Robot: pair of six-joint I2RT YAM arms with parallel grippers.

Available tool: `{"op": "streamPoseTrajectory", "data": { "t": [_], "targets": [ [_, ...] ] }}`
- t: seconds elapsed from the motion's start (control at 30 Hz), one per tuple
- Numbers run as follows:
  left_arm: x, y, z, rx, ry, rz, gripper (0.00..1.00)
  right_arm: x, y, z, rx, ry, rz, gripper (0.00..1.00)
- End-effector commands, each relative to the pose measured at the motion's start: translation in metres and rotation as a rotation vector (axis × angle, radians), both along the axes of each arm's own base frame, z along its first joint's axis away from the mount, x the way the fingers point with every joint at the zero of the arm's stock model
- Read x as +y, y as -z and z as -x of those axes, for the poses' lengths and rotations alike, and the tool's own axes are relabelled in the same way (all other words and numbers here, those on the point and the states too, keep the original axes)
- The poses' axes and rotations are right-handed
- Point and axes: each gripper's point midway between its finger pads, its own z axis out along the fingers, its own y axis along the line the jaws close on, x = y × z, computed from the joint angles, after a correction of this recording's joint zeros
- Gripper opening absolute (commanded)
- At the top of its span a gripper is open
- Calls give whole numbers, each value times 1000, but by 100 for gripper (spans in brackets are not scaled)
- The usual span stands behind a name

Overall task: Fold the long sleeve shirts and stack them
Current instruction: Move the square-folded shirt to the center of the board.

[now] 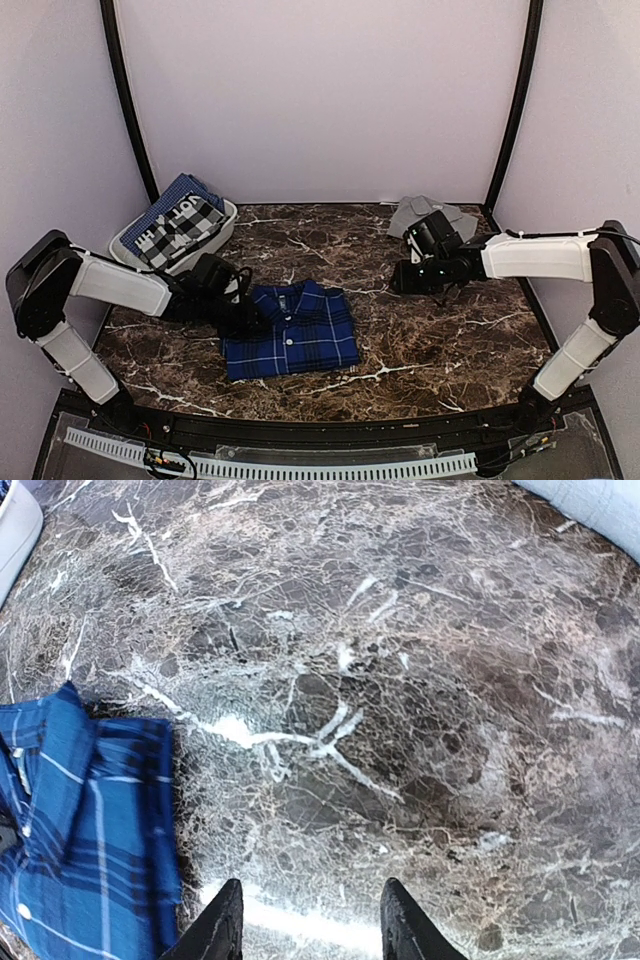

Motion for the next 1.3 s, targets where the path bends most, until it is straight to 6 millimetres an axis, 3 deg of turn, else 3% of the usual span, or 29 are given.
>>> {"op": "streamPoseTrajectory", "data": {
  "t": [0.0, 0.07, 0.2, 0.37, 0.6, 0.8, 1.03, 1.27],
  "targets": [
    [68, 31, 26, 83, 9, -200, 21, 7, -4, -16, -27, -3, -6, 44],
    [78, 27, 22, 73, 13, -221, 21, 10, -2, -19, -24, -5, -12, 44],
    [79, 9, 7, 29, 34, -224, 22, 13, -2, -27, -26, -2, -11, 44],
    [61, -40, -11, -67, 93, -165, 28, 2, -6, -43, -38, 29, 13, 47],
    [38, -128, -25, -255, 131, -65, 43, -33, -22, -102, -104, 154, 136, 51],
    [16, -174, -23, -363, 154, 31, 53, -54, -28, -158, -136, 241, 228, 51],
    [6, -182, -15, -380, 198, 57, 54, -58, -20, -216, -144, 273, 322, 51],
    [9, -178, -7, -380, 209, 67, 54, -82, 4, -246, -103, 302, 337, 51]
  ]
}}
